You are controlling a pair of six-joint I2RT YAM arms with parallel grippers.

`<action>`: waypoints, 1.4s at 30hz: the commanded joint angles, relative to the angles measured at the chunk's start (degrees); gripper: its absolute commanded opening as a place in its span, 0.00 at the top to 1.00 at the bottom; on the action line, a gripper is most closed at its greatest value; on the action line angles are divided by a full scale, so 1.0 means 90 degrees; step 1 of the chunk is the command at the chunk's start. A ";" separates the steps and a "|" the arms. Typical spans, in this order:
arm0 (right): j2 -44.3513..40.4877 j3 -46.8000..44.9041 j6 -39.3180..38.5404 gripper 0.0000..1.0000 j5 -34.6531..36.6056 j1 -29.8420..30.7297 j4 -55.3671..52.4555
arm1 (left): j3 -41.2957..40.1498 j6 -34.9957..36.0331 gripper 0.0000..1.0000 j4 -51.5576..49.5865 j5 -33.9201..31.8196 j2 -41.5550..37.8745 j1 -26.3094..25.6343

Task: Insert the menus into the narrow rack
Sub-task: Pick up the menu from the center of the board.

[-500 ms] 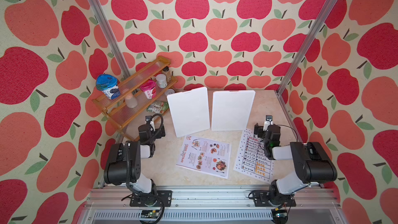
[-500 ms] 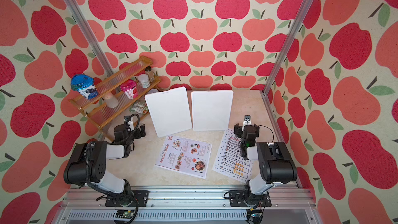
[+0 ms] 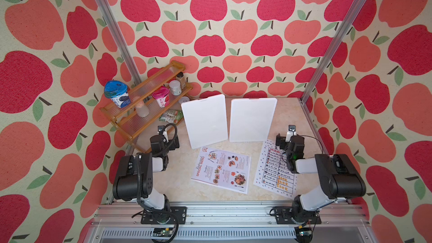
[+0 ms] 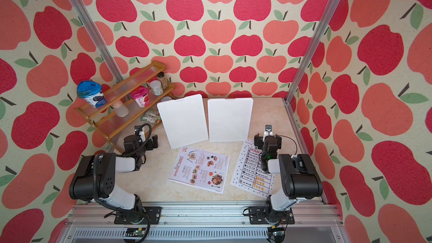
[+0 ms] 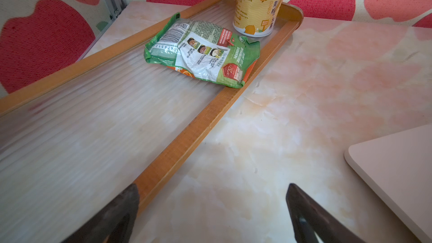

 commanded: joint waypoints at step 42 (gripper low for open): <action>0.0159 0.2913 0.1548 0.01 -0.2733 0.3870 -0.8081 | 0.0208 -0.6509 0.01 -0.6678 -0.0923 -0.3555 -0.5747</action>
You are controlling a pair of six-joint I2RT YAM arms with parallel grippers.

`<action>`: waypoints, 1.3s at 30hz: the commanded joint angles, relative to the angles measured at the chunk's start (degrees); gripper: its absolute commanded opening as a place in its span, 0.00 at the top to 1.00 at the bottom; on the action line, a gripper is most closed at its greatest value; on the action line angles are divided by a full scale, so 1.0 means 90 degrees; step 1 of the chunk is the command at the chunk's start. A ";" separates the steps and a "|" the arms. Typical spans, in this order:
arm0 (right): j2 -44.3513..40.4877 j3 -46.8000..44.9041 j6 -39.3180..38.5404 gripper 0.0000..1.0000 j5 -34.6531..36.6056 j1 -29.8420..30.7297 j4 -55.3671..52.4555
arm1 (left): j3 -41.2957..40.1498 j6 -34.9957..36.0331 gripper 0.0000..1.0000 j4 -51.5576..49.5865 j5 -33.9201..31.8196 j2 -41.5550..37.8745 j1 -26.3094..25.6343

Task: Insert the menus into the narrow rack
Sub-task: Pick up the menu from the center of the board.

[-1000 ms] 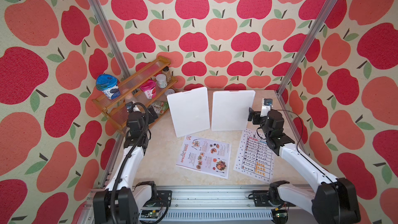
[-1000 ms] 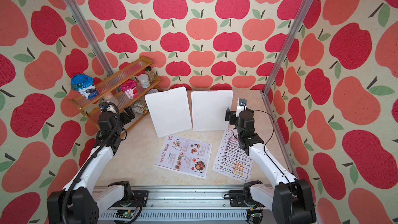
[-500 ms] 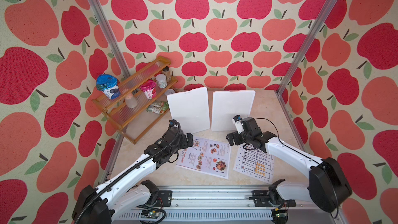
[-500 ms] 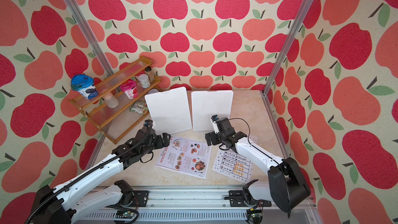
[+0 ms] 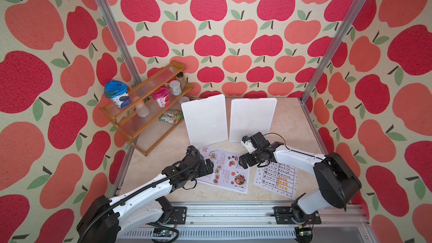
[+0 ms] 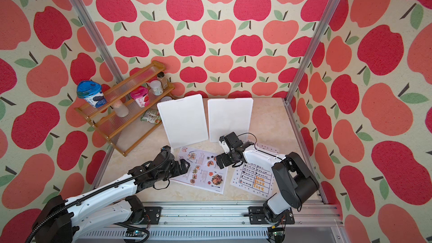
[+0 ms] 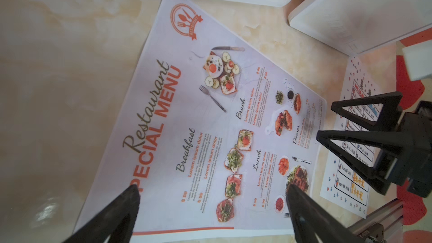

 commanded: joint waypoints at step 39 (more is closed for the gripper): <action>0.0270 0.1212 0.0359 0.79 -0.1420 0.1453 -0.1003 | 0.0175 0.0760 0.01 0.0104 -0.0338 -0.0781 0.1171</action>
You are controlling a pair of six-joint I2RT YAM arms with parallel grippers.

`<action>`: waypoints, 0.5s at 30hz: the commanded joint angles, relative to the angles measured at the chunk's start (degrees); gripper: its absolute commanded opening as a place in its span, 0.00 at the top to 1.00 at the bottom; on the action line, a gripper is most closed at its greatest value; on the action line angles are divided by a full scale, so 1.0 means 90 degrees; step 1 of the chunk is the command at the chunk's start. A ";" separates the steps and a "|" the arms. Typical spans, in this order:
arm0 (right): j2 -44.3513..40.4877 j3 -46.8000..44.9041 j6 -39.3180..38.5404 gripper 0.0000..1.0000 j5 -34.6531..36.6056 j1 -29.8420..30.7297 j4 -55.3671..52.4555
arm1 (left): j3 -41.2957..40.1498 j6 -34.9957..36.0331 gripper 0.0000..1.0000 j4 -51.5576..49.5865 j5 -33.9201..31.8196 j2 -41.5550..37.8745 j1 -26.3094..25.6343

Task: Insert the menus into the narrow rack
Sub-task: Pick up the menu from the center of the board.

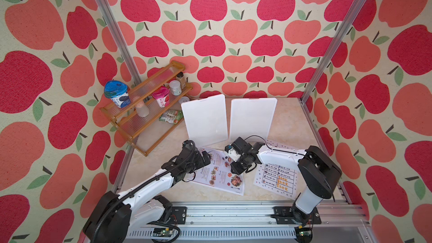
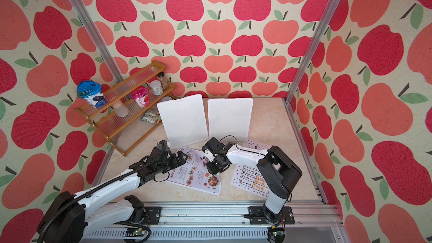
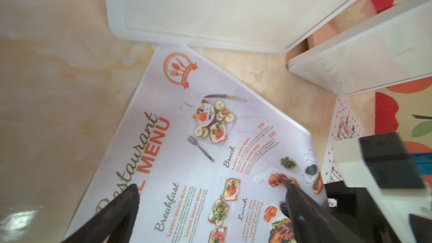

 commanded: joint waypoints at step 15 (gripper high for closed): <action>-0.0611 0.1519 0.1151 0.94 -0.1815 -0.0337 0.0815 | -0.1130 -0.0304 0.01 -0.0528 -0.1497 -0.5282 0.0131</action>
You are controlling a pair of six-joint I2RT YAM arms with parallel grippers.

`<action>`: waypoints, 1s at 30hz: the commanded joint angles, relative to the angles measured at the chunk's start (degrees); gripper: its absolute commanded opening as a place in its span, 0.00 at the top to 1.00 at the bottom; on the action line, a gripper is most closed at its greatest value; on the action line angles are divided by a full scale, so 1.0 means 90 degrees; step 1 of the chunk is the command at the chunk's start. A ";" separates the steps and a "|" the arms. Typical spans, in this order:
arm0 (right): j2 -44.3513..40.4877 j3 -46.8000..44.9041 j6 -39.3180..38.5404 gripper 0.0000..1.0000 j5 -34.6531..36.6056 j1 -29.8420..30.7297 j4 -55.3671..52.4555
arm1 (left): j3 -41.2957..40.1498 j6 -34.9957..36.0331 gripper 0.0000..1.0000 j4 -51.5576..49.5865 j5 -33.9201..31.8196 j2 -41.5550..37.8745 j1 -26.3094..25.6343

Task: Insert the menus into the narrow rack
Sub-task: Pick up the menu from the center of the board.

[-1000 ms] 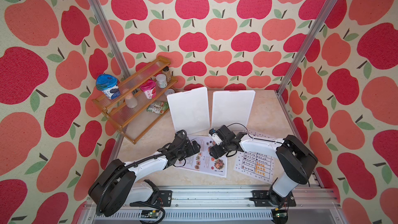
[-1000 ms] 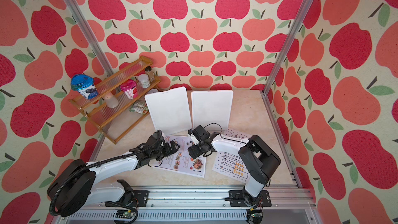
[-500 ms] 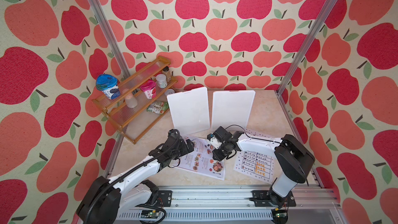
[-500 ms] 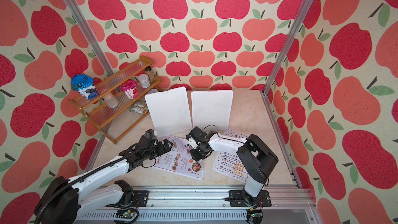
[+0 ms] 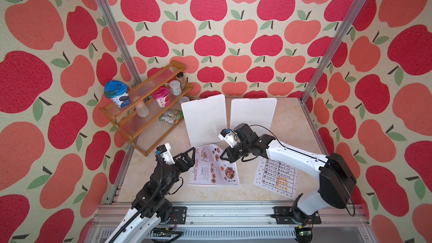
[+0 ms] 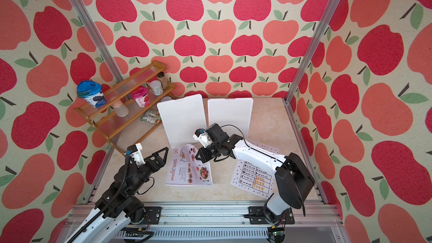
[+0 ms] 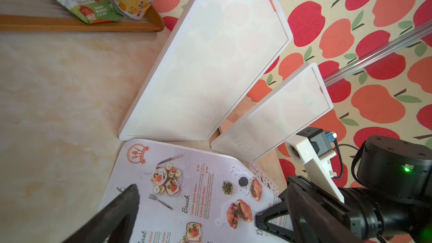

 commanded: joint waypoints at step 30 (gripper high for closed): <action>-0.0252 0.1553 0.4017 0.95 -0.2062 -0.1570 0.3937 | 0.0765 0.0166 0.01 0.3357 0.0604 0.1988 -0.0014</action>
